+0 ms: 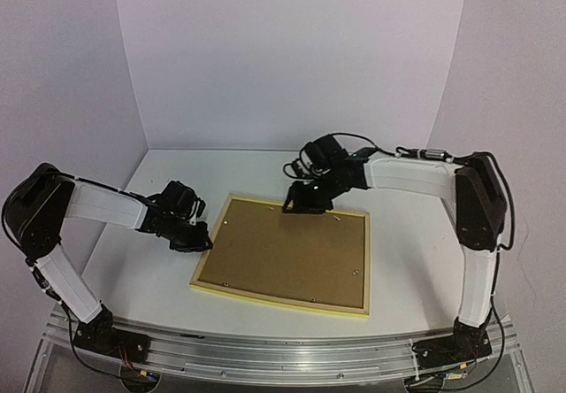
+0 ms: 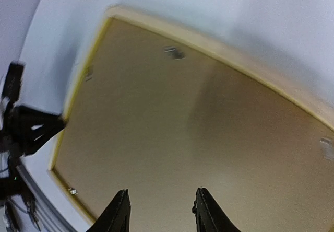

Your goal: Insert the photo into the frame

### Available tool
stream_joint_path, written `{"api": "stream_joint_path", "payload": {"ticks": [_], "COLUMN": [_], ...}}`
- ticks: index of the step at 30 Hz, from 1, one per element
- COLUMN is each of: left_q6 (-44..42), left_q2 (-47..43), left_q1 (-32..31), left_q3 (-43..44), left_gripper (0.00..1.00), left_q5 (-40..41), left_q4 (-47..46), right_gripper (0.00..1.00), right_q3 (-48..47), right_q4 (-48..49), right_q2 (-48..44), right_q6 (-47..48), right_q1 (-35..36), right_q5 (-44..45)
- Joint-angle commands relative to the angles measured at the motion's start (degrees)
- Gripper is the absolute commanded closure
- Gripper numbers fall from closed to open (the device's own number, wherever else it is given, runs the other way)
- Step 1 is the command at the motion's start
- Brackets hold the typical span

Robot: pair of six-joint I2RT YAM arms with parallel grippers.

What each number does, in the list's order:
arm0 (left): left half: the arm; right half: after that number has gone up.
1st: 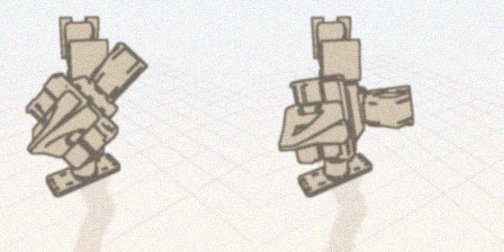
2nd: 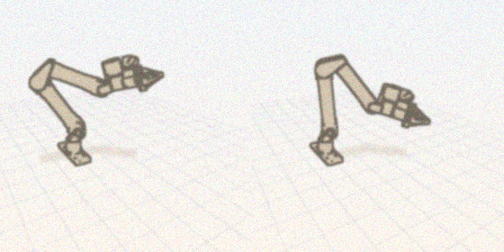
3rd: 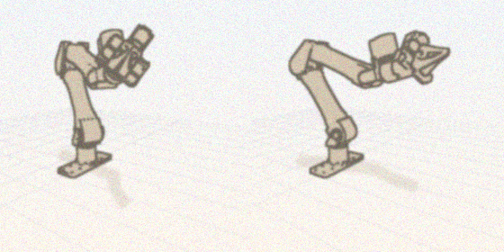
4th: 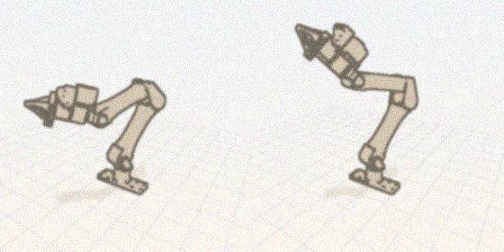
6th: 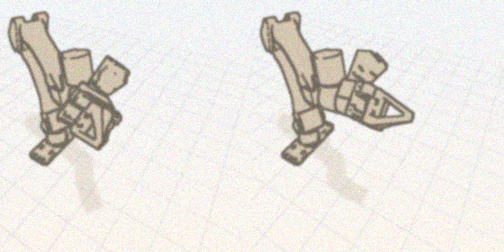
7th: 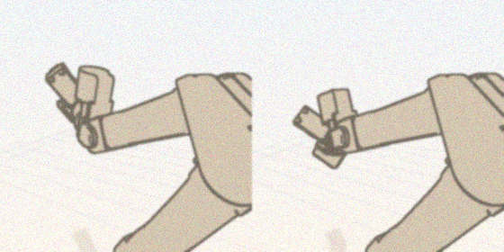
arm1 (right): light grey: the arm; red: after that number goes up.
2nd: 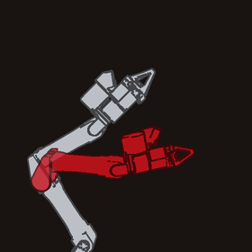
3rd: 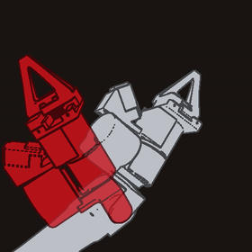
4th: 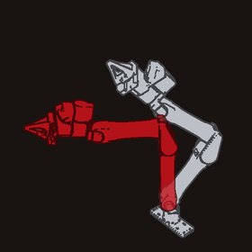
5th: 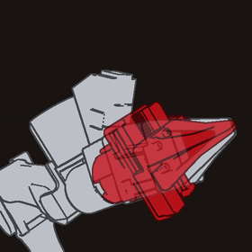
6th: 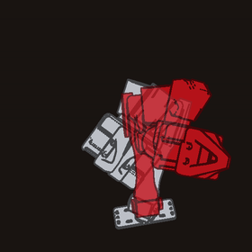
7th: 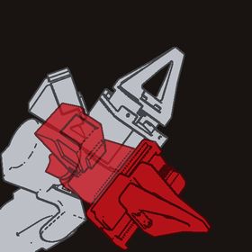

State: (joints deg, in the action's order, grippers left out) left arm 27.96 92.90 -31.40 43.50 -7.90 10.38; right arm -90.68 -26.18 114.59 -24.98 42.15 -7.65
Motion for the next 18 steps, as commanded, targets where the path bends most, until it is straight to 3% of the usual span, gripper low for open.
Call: {"api": "stream_joint_path", "payload": {"ticks": [1, 3, 9, 18], "left_q6": [-6.74, -8.51, -11.63, -12.65], "left_q2": [7.20, 9.40, 14.12, 17.04], "left_q1": [0.27, 0.29, 0.28, 0.29], "left_q3": [3.94, 6.22, 9.62, 11.77], "left_gripper": [1.00, 1.00, 1.00, 1.00], "left_q5": [0.09, -0.65, -2.64, -3.14], "left_q4": [-1.94, -2.12, -2.83, -2.81], "right_gripper": [0.69, 0.72, 0.90, 0.95], "right_q3": [-9.51, -14.19, -22.59, -26.48], "right_q4": [-1.25, -1.20, -1.27, -1.49], "right_q2": [11.89, 16.08, 23.81, 30.60], "right_q6": [4.35, 3.51, 2.67, 1.92], "right_q1": [5.88, 6.72, 8.62, 9.68], "right_q5": [-18.83, -22.66, -22.85, -24.73]}}
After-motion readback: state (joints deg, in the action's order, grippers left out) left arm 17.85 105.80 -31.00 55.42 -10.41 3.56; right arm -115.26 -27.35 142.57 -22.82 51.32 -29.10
